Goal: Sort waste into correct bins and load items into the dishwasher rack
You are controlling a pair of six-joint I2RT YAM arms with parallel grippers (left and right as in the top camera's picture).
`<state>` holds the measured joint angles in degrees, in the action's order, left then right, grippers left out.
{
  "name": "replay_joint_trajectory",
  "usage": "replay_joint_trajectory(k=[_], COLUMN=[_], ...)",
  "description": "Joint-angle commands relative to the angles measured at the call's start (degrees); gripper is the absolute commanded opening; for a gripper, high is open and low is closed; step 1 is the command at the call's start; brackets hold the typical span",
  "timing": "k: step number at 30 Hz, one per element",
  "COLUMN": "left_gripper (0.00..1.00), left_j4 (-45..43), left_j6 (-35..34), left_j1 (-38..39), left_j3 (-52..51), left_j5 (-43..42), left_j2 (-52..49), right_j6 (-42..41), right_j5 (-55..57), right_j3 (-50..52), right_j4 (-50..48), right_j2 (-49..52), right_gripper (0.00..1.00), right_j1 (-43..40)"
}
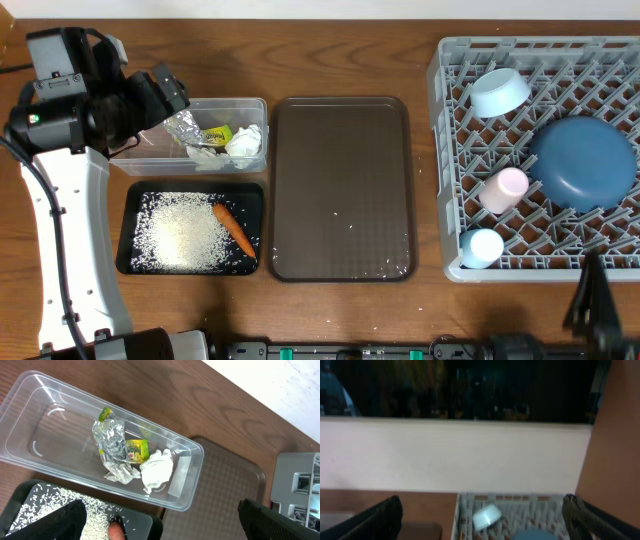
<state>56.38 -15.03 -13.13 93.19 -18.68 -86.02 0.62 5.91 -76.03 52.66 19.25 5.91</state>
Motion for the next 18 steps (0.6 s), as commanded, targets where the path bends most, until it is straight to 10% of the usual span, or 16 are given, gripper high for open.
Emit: replay_joint_trajectory(k=[1, 18], left_gripper=[0.99, 0.99], left_j4=[0.07, 0.07], left_j6=[-0.07, -0.07], left_j1=[-0.2, -0.2], left_j3=[0.57, 0.57], left_j5=[0.35, 0.35], left_j2=[0.72, 0.72], right_j6=[-1.68, -4.11], right_j5=[-0.63, -1.01], right_j3=[0.02, 15.89], right_j4=[3.34, 2.89], right_j2=[-3.21, -18.91], right_gripper=[0.99, 0.99], right_j1=[0.66, 0.81])
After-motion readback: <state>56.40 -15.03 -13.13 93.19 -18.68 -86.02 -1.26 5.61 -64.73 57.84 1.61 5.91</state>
